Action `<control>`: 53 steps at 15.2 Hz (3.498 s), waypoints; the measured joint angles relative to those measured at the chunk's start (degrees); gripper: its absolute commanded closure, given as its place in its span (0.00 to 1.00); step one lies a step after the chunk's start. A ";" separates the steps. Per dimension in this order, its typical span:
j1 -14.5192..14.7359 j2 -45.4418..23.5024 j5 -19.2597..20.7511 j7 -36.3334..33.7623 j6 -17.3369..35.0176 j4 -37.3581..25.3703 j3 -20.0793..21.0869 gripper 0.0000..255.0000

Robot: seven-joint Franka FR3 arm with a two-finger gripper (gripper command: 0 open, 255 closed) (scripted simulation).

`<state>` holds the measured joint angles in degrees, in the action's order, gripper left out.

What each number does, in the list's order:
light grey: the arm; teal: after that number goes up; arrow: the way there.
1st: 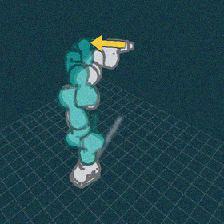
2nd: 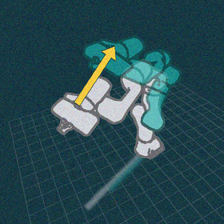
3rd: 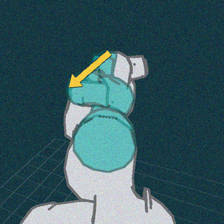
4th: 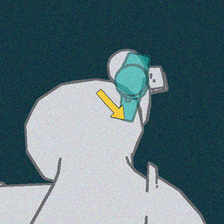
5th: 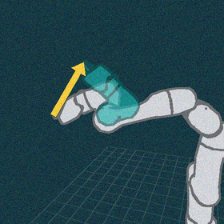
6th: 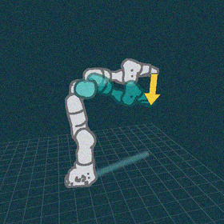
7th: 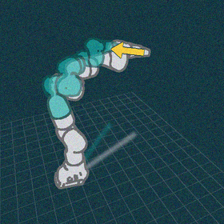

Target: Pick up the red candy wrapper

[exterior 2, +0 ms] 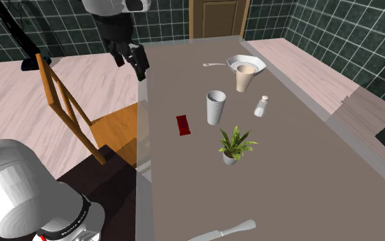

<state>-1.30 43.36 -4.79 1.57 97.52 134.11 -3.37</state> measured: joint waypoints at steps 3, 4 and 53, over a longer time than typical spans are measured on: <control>0.47 -1.44 0.51 2.43 1.90 1.01 -0.86 0.00; 0.86 -2.40 0.79 4.10 3.30 1.82 -1.34 0.00; 8.68 -52.13 -1.04 52.28 38.04 -4.12 -9.51 1.00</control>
<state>7.39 -8.77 -5.83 53.85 135.56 129.99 -12.88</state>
